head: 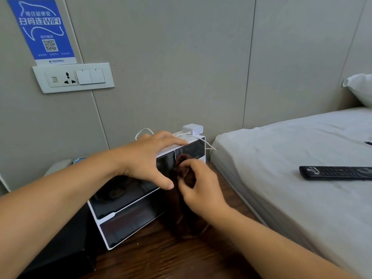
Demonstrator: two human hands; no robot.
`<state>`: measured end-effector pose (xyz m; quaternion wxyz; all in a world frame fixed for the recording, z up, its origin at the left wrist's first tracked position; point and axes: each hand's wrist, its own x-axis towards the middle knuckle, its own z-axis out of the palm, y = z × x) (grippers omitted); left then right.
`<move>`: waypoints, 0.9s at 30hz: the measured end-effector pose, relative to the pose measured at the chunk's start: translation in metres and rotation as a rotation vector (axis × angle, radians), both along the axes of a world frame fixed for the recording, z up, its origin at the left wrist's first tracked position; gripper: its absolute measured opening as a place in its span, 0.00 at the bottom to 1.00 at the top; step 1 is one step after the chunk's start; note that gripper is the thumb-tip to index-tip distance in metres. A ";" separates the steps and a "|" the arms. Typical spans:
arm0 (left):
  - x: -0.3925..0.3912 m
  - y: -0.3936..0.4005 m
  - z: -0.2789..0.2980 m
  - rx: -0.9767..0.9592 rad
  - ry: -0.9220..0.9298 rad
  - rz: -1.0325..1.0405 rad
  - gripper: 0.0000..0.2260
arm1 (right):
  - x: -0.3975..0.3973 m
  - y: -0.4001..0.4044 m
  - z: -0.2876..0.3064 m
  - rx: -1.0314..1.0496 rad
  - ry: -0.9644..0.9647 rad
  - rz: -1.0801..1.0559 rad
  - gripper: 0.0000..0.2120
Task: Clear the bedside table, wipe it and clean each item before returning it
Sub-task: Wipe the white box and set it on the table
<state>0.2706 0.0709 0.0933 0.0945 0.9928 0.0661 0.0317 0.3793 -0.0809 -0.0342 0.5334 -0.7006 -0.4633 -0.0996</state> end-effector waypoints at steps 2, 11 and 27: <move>0.000 0.000 0.000 0.006 0.000 0.002 0.49 | 0.021 0.001 0.008 0.078 0.125 -0.142 0.10; 0.001 0.001 -0.001 0.009 0.002 0.015 0.49 | 0.012 -0.005 -0.002 -0.220 0.046 0.021 0.09; 0.002 0.000 -0.002 0.046 -0.011 0.035 0.49 | 0.032 -0.015 -0.003 -0.451 0.462 -0.245 0.31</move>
